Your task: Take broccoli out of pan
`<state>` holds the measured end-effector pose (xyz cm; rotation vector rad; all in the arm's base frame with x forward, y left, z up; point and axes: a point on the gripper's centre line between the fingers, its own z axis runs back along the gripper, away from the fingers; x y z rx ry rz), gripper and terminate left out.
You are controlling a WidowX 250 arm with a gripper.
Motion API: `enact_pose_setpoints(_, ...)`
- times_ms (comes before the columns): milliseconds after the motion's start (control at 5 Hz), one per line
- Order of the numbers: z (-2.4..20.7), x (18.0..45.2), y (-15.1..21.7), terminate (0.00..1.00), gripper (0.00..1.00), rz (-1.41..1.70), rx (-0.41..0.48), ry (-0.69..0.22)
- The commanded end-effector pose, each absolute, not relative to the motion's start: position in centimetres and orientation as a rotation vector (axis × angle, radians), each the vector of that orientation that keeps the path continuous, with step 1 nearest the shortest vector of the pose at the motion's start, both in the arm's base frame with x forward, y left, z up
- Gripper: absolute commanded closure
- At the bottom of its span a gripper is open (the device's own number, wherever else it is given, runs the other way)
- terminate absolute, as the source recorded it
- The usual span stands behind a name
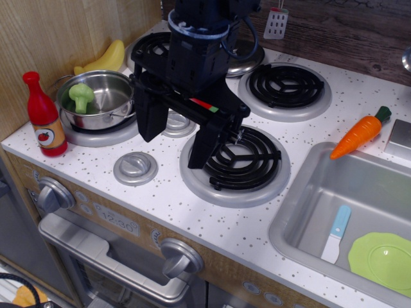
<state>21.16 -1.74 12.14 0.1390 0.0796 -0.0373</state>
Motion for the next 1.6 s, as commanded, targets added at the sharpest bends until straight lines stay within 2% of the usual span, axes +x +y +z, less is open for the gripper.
enact_pose_setpoints(0, 12.1, 21.2, -1.7, 0.00, 0.00, -0.037, 0.139, 0.080)
enact_pose_setpoints(400, 14.0, 26.8, 5.2, 0.00, 0.00, -0.074, 0.192, 0.071)
enact_pose_setpoints(600, 14.1, 28.9, 8.4, 0.00, 0.00, -0.054, 0.188, 0.062)
enact_pose_setpoints(800, 13.2, 30.2, 11.2, 0.00, 0.00, 0.040, 0.255, 0.007)
enact_pose_setpoints(1000, 11.7, 31.0, 13.0, 0.00, 0.00, 0.055, 0.284, -0.055)
enact_pose_setpoints(1200, 10.1, 31.9, 15.8, 0.00, 0.00, 0.058, 0.259, -0.082)
enact_pose_setpoints(1400, 9.4, 32.3, 17.9, 0.00, 0.00, 0.035, 0.267, -0.107)
